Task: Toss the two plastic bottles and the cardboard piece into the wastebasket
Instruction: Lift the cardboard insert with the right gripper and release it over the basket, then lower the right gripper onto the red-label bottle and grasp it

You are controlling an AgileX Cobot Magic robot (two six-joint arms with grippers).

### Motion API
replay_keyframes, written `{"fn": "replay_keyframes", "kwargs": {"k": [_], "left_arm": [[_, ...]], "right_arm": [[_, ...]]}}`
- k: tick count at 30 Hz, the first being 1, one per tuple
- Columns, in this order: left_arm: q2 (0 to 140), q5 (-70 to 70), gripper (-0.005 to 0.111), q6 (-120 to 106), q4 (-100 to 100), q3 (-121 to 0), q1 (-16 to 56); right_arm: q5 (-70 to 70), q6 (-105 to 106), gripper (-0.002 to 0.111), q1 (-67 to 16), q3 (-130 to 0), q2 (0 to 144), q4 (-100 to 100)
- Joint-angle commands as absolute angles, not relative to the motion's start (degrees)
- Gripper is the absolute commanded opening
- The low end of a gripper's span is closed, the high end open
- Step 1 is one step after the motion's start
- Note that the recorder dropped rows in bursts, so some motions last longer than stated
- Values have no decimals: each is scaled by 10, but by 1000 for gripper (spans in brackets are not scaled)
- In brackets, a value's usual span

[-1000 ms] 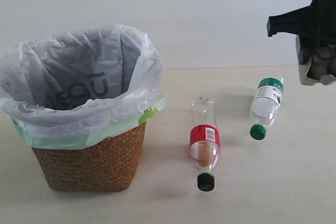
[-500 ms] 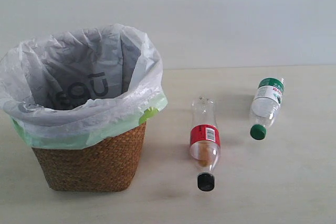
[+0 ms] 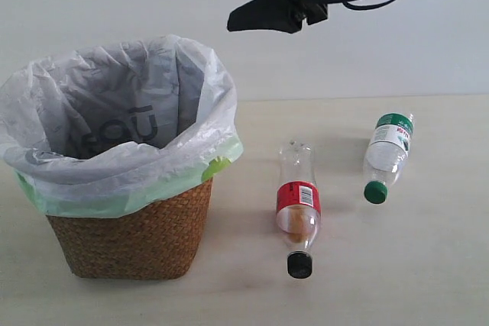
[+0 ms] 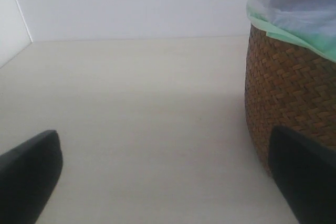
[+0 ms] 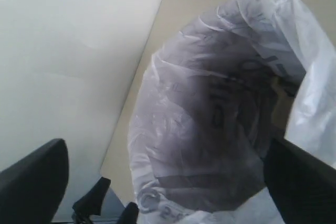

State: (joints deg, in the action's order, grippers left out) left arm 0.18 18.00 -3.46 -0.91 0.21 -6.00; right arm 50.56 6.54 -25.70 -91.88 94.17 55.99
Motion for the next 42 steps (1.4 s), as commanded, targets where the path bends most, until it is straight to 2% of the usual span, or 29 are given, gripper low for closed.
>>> {"fn": "replay_keyframes", "kwargs": {"k": [1, 7, 11, 16, 27, 33, 39, 42], "left_arm": [[0, 176, 108, -30, -10, 0, -61], [0, 176, 108, -30, -10, 0, -61], [0, 176, 108, -30, -10, 0, -61], [0, 176, 108, -30, -10, 0, -61], [0, 176, 108, -30, -10, 0, -61], [0, 176, 108, -30, -10, 0, -61], [0, 176, 108, -30, -10, 0, -61], [0, 176, 108, -30, -10, 0, -61]], "right_arm": [[541, 13, 90, -259, -922, 938, 427], [617, -181, 90, -259, -919, 941, 86], [679, -236, 87, -259, -917, 966, -19], [672, -209, 72, -259, -900, 1024, 12], [582, -168, 72, -259, -896, 1135, 87], [552, -170, 88, -260, -896, 1178, 93], [541, -170, 87, -260, -896, 1216, 93], [535, -170, 75, -260, -896, 1230, 93]]}}
